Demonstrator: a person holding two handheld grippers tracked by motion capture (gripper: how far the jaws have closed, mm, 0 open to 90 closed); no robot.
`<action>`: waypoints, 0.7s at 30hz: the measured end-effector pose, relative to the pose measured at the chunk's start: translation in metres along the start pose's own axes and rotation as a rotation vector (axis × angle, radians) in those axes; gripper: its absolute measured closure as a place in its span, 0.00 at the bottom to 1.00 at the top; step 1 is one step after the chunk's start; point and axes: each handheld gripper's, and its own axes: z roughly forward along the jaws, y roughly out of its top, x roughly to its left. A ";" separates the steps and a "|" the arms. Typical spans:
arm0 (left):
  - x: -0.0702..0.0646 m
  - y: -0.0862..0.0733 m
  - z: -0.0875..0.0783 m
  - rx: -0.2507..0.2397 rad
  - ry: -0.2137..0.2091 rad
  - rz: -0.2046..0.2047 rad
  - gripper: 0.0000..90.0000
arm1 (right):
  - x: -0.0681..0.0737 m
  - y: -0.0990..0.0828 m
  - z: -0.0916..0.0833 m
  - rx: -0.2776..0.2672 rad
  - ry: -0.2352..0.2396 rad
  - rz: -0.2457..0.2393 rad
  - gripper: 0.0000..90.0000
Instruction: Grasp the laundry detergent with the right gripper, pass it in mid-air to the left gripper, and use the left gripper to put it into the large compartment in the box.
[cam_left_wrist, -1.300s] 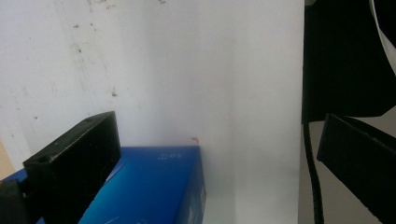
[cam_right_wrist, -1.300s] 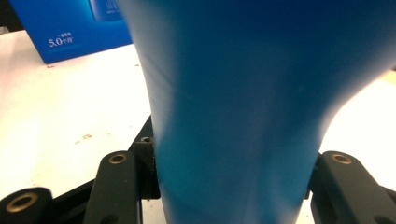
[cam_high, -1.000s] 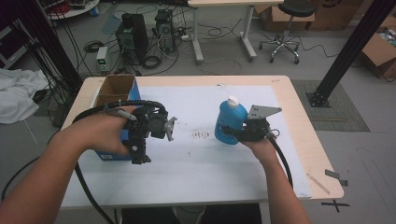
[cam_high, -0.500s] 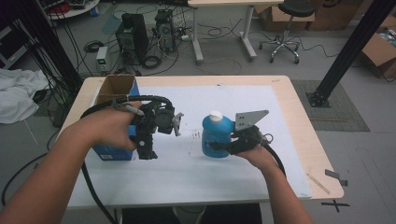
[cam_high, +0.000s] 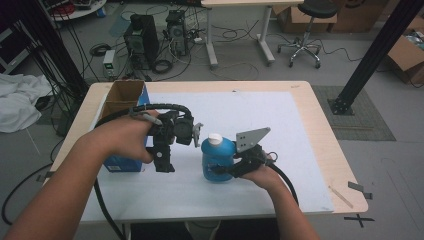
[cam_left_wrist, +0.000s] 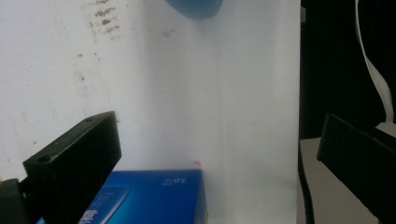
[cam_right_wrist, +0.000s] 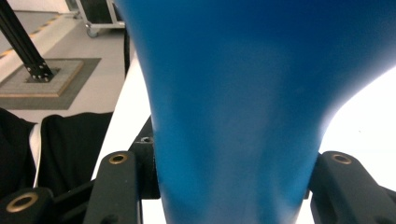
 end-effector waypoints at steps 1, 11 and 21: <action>0.000 0.001 0.001 0.000 -0.003 0.002 0.00 | 0.001 0.000 0.004 -0.003 0.007 0.001 0.51; 0.001 0.006 0.011 -0.004 -0.026 -0.007 0.00 | 0.005 0.002 0.028 0.001 0.033 -0.018 0.51; 0.002 0.009 0.018 0.006 -0.040 -0.014 0.00 | 0.007 0.008 0.053 0.006 0.045 -0.024 0.51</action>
